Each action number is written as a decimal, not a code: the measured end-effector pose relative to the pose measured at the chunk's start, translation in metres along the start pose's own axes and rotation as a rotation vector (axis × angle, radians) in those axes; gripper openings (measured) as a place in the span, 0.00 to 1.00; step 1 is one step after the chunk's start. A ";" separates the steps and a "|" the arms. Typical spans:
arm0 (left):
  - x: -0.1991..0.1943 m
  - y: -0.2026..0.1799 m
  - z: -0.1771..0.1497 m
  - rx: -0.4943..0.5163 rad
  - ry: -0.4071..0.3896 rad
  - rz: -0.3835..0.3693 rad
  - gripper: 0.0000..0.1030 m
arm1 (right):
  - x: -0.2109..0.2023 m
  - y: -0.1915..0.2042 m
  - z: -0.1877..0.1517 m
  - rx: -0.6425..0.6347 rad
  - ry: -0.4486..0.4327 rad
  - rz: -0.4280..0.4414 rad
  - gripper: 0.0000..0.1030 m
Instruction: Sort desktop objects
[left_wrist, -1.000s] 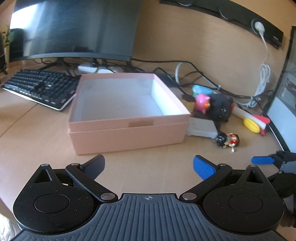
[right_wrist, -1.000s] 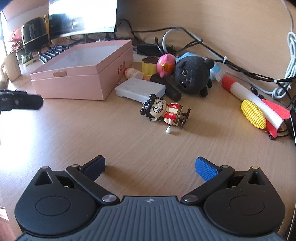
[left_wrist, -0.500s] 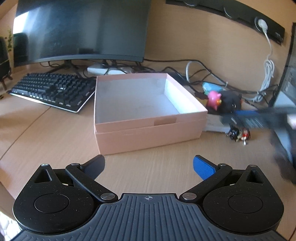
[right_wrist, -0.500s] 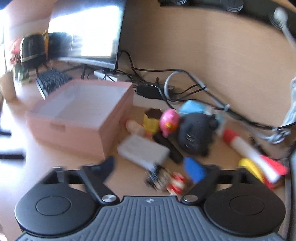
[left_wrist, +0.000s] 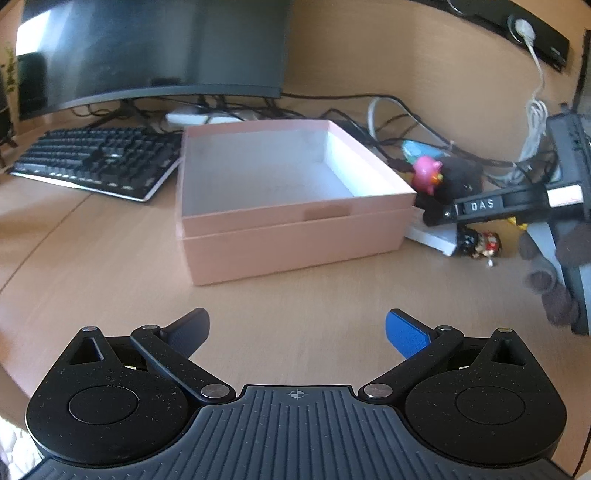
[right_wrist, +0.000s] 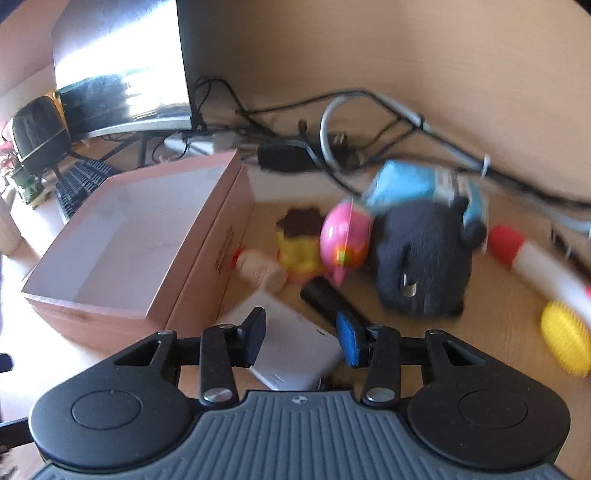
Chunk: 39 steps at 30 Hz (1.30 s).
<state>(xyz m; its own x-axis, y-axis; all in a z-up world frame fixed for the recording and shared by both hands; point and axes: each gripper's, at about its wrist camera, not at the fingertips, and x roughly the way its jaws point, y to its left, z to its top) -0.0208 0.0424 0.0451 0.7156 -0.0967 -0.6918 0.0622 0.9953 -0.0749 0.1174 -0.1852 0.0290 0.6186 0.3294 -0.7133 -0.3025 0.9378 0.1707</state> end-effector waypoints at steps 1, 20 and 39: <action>0.001 -0.003 0.000 0.010 0.002 -0.004 1.00 | -0.004 -0.002 -0.005 0.018 -0.001 0.014 0.41; 0.002 -0.018 -0.009 0.059 0.073 0.008 1.00 | -0.085 0.035 -0.047 0.050 -0.155 0.120 0.71; 0.064 -0.101 0.014 0.194 0.043 0.005 0.93 | -0.172 0.006 -0.142 0.029 -0.260 -0.311 0.98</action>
<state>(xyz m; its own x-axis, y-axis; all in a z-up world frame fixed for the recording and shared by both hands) 0.0286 -0.0644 0.0184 0.6859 -0.0883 -0.7223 0.1951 0.9786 0.0657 -0.0941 -0.2519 0.0557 0.8415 0.0426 -0.5386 -0.0533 0.9986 -0.0043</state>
